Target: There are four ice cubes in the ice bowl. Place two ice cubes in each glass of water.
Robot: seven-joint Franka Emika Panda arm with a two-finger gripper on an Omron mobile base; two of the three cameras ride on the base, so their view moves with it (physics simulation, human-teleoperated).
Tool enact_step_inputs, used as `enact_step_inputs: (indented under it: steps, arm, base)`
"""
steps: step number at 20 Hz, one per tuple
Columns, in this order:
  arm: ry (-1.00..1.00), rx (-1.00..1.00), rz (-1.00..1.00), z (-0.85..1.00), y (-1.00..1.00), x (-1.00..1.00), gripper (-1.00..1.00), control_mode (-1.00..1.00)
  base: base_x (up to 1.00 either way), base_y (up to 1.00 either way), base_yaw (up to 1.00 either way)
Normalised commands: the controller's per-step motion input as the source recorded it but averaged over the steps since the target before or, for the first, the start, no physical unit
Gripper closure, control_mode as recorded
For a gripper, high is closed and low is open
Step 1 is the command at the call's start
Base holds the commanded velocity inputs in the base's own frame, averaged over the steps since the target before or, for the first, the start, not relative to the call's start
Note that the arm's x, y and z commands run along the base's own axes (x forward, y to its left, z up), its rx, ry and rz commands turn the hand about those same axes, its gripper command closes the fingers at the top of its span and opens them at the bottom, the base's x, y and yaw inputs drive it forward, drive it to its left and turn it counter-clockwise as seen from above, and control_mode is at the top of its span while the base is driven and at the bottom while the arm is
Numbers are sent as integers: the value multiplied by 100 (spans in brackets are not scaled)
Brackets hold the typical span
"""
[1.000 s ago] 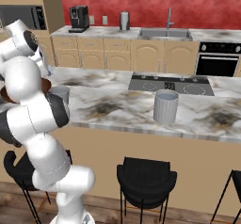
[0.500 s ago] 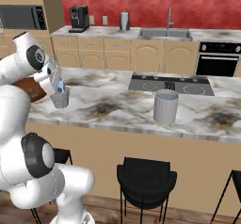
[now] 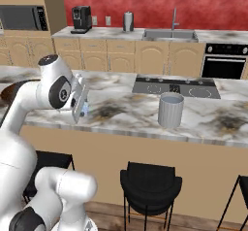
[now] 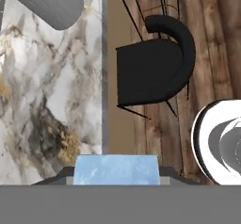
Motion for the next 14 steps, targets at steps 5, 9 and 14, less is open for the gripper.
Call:
enact_step_inputs:
  steps: [5,9,14]
  arm:
    - [2,3,-64,33,-95,0,100,-100]
    - [3,3,-73,35,-76,3,100,-100]
    - [-1,12,-67,34,-59,23,100,-100]
  base:
    - [0,0,0]
    - [0,0,0]
    - [0,0,0]
